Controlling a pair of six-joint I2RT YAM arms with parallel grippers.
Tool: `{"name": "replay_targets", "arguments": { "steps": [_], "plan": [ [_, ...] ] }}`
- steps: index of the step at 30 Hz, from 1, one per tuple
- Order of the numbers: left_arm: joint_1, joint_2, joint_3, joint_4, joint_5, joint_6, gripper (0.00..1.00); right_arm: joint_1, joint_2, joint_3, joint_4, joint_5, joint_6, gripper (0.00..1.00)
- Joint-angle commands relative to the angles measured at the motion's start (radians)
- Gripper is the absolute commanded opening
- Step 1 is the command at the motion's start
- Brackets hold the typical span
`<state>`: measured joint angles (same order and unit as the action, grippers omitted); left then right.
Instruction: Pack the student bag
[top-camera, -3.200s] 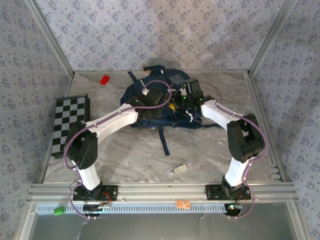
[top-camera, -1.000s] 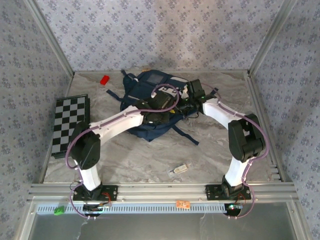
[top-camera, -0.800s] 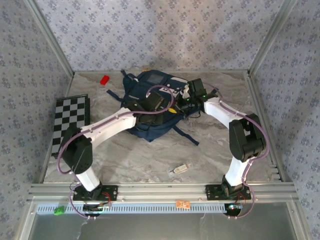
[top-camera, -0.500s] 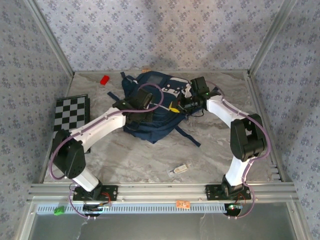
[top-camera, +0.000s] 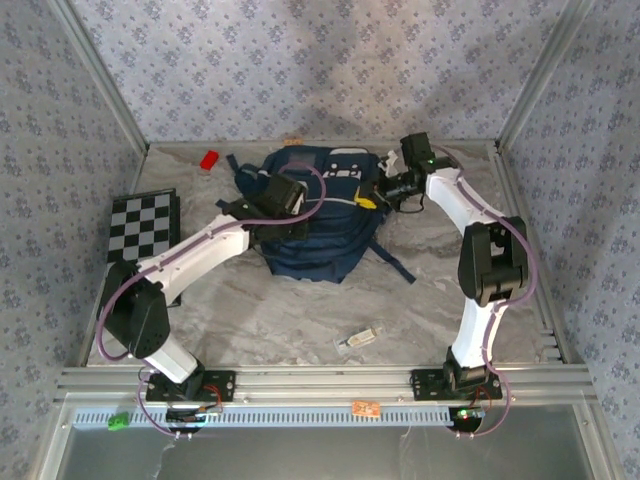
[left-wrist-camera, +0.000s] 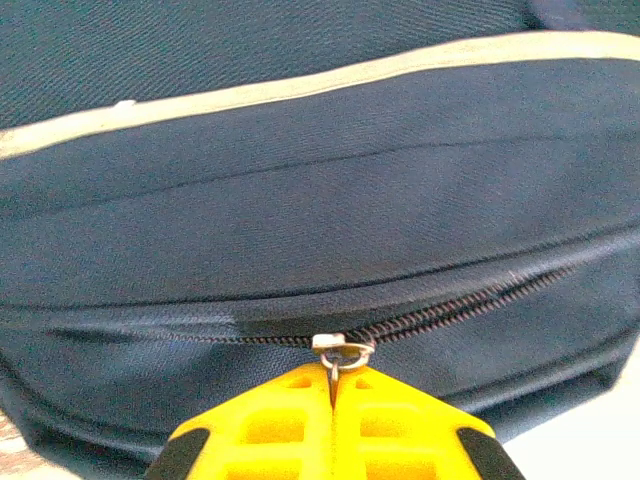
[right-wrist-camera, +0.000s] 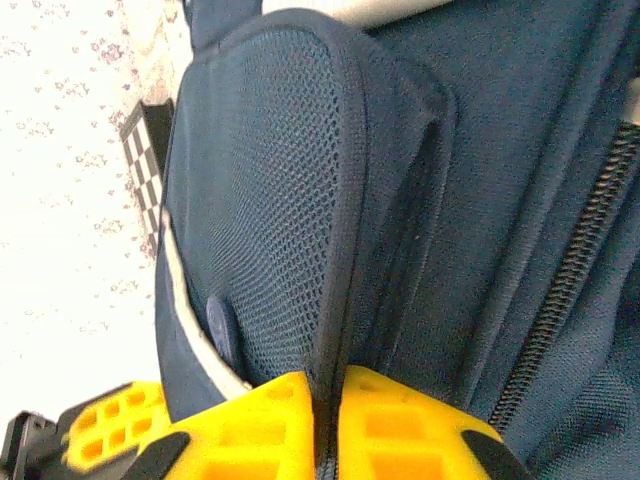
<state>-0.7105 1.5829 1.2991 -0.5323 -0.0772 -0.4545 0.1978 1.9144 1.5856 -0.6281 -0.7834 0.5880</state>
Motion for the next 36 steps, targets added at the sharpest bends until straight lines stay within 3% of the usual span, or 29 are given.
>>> {"name": "replay_targets", "arguments": {
  "steps": [1, 4, 10, 13, 20, 27, 36],
  "plan": [
    [-0.044, 0.020, 0.060, -0.038, -0.034, -0.052, 0.00, -0.045, 0.015, 0.067, 0.032, 0.024, -0.034, 0.25],
    [-0.049, 0.059, 0.085, -0.016, -0.030, -0.086, 0.00, -0.050, -0.030, 0.005, 0.000, 0.023, -0.034, 0.41],
    [-0.049, 0.087, 0.110, -0.012, -0.028, -0.078, 0.00, -0.041, -0.224, -0.229, 0.094, 0.038, 0.045, 0.57],
    [-0.050, 0.088, 0.113, -0.012, -0.030, -0.075, 0.00, -0.011, -0.288, -0.325, 0.181, 0.032, 0.160, 0.61],
    [-0.050, 0.088, 0.110, -0.011, -0.028, -0.084, 0.00, 0.096, -0.317, -0.468, 0.443, 0.070, 0.466, 0.60],
    [-0.050, 0.089, 0.112, 0.001, -0.014, -0.081, 0.00, 0.186, -0.344, -0.512, 0.548, 0.207, 0.627, 0.57],
    [-0.051, 0.083, 0.104, 0.011, -0.001, -0.079, 0.00, 0.244, -0.372, -0.489, 0.573, 0.309, 0.683, 0.49]
  ]
}}
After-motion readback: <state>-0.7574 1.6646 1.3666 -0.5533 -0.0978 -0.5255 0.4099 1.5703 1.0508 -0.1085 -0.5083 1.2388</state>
